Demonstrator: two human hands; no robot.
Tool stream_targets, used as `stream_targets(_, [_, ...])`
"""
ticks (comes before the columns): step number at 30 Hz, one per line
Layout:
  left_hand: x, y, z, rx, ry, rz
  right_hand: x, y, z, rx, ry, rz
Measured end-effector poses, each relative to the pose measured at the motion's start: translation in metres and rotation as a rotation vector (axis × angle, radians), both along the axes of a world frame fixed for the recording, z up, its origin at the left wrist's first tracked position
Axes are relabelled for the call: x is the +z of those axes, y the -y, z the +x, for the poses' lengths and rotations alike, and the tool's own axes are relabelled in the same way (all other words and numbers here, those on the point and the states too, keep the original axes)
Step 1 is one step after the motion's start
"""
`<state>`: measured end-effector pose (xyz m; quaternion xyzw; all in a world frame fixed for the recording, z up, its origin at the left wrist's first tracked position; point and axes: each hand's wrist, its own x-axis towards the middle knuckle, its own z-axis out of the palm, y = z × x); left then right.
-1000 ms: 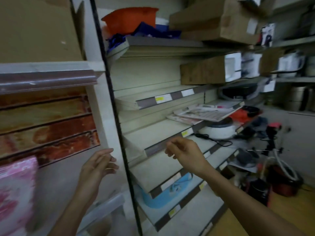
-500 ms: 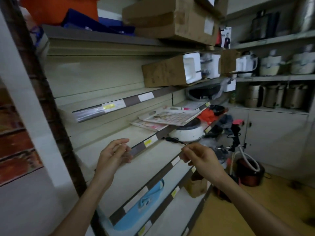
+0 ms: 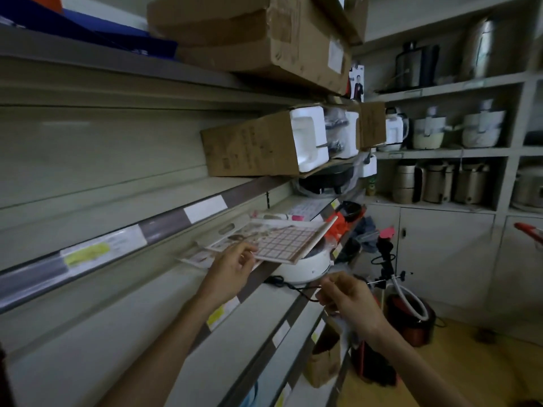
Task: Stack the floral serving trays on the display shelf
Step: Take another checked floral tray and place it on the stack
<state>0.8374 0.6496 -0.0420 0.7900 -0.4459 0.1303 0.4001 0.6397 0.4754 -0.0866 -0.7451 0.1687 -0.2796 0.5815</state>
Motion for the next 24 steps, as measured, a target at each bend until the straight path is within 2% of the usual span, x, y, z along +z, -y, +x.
stream_targets(5, [-0.013, 0.045, 0.044, -0.037, 0.267, 0.26, 0.003, 0.031, 0.038, -0.024, -0.031, 0.156])
stream_targets(7, [-0.017, 0.056, 0.051, -0.056, 0.318, 0.323, 0.004, 0.04, 0.051, -0.027, -0.007, 0.247])
stream_targets(12, [-0.027, 0.075, 0.066, -0.091, 0.32, 0.348, 0.006, 0.068, 0.09, -0.013, -0.045, 0.515])
stream_targets(16, [-0.035, 0.084, 0.068, -0.102, 0.369, 0.336, 0.012, 0.089, 0.122, 0.113, -0.031, 0.747])
stream_targets(21, [-0.042, 0.089, 0.068, -0.071, 0.346, 0.314, 0.016, 0.104, 0.155, 0.156, -0.009, 0.877])
stream_targets(24, [-0.041, 0.095, 0.067, -0.049, 0.323, 0.339, 0.015, 0.109, 0.167, 0.152, 0.0, 0.884])
